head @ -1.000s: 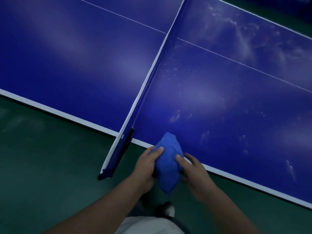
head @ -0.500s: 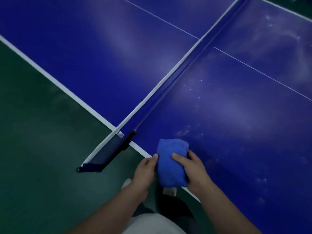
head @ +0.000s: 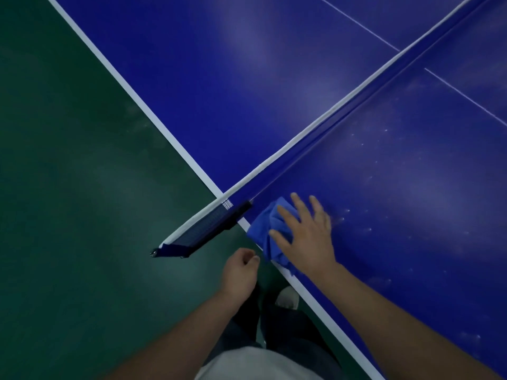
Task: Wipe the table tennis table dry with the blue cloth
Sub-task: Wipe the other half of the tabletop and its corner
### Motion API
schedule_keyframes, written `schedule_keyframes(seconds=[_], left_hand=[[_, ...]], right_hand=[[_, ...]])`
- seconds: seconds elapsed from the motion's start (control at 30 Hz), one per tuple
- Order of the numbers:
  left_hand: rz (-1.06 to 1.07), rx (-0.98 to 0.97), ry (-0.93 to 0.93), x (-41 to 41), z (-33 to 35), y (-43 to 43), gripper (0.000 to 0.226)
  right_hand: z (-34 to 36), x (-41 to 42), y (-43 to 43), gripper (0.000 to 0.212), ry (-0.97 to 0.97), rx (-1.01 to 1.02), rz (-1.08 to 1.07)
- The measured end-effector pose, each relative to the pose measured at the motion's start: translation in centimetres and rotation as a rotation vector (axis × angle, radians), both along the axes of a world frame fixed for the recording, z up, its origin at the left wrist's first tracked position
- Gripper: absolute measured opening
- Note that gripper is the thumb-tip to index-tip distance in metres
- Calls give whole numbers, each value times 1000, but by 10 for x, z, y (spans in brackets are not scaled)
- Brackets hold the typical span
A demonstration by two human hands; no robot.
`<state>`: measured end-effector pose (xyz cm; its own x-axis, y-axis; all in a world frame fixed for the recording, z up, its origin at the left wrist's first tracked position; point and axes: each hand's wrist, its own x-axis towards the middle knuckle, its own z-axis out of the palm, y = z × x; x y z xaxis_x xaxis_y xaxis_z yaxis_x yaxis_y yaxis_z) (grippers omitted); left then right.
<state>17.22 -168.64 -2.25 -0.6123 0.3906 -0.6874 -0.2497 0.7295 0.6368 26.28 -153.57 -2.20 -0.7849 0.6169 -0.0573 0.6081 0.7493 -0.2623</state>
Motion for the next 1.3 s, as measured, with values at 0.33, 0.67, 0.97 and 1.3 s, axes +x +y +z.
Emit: schedule_keyframes(seconds=[0.33, 0.67, 0.97, 1.3], left_hand=[[-481, -9, 205, -39, -12, -18, 27], [-1136, 102, 816, -44, -46, 1, 65], [-1185, -59, 850, -51, -62, 41, 102], [-1167, -56, 843, -46, -68, 42, 112]], right_hand=[[-54, -23, 31, 53, -218, 84, -33], [-67, 16, 2, 51, -82, 83, 281], [-55, 28, -9, 48, -168, 127, -30], [-54, -15, 110, 51, -187, 123, -87]])
